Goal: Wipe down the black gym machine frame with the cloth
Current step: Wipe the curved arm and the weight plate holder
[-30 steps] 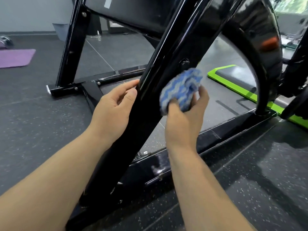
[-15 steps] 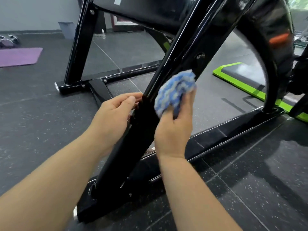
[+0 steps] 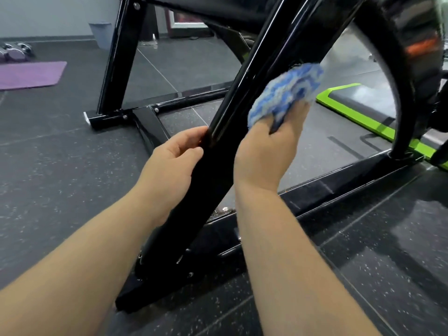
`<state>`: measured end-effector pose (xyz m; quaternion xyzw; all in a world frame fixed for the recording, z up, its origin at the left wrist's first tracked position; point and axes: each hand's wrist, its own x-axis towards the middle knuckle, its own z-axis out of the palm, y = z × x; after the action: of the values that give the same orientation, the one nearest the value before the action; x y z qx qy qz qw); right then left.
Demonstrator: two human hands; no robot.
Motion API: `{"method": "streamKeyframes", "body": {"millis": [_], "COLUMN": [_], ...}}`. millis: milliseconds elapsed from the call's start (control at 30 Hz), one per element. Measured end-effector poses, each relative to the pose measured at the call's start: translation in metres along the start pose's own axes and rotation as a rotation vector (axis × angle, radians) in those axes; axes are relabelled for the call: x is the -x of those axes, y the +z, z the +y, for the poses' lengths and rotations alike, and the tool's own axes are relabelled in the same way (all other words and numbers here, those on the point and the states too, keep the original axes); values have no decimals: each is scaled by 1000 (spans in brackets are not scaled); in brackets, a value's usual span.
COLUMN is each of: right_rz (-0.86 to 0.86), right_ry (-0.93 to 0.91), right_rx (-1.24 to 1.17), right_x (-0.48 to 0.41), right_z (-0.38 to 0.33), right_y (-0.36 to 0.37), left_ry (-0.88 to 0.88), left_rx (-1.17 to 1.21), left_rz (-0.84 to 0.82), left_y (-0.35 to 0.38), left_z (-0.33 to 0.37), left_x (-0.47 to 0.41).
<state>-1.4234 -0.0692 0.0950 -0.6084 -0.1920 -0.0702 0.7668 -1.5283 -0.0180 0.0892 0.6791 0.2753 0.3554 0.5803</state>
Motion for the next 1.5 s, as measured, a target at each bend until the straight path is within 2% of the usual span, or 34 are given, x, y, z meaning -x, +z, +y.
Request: {"method": "streamKeyframes", "body": {"millis": [100,200,267,333,400,500,600,667,800,867,933,1033,1100,1267,1300,1367,1433,1500], "right_rz": [-107,-266,-184,-71,-28,-73,-222,-219,-89,-20,-31,-148,-180,15,43,3,-138,-298], "right_ry": [-107,-57,-38,58,131,152,301,238,127,112,74,186,266,186,236,523,805,919], "right_rx": [49,38,17,9,-6,50,86,88,71,40,42,56,79,-24,-62,-129,-104,-48], "right_x": [65,91,53,7,-3,57,103,87,34,32,54,102,101,0,-6,6,36,49], "right_z": [21,29,20,11,13,29,41,37,18,21,29,48,44,11,14,29,54,69], "right_y": [11,5,-3,-9,-8,-1,-2,-2,-2,3,9,4,-4,-5,-4,-6,-14,-19], "left_ry": [-25,-81,-75,-55,-54,-48,-38,-24,-19,-21,-21,-30,-31,-30,-31,-16,-14,-9], "left_rx": [41,107,108,69,58,80,71,81,63,44,17,4,6,-22,-35,-56,-87,-97], "left_rz": [-9,16,-7,-33,-36,-7,14,11,0,6,15,36,55,78,81,92,117,138], "left_y": [0,-6,-10,-13,-13,-10,-9,-9,-8,-10,-13,-16,-15,-9,-8,-5,-3,-2], "left_z": [4,10,11,6,0,2,3,1,-9,-12,-13,-13,-15,-20,-20,-17,-17,-18], "left_x": [1,-6,-7,-6,-2,-1,-4,-4,3,3,0,-4,-4,2,5,8,8,7]}}
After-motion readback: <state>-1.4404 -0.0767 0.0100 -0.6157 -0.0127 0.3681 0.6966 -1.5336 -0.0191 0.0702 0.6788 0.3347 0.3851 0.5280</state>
